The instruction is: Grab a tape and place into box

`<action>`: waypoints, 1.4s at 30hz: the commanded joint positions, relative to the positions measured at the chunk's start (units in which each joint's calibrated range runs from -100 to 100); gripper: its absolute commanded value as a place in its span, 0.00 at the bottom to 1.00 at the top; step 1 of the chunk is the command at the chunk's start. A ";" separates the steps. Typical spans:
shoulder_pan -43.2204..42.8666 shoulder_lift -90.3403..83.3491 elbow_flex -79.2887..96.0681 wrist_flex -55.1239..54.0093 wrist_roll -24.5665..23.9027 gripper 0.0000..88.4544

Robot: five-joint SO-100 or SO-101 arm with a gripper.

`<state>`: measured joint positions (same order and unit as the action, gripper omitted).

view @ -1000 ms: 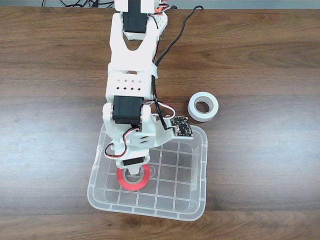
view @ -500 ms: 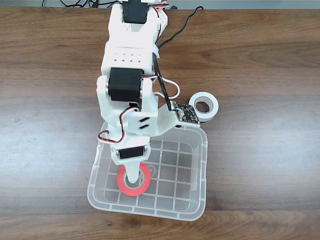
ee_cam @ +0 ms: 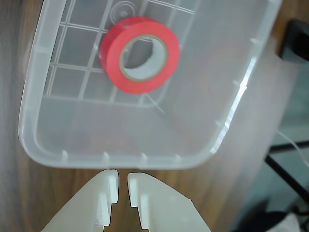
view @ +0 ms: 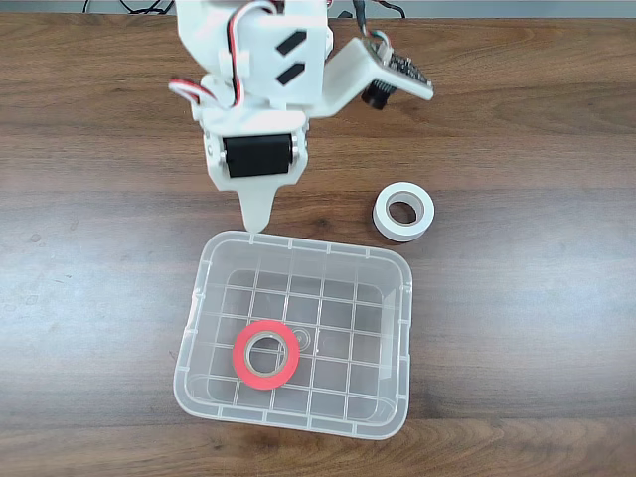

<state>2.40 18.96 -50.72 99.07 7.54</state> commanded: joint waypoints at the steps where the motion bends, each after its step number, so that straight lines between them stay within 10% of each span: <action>1: -0.06 -14.86 8.89 0.93 0.21 0.01; 42: -6.65 -94.18 135.39 -39.48 -2.64 0.01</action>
<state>-5.94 -69.11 81.86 61.95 5.45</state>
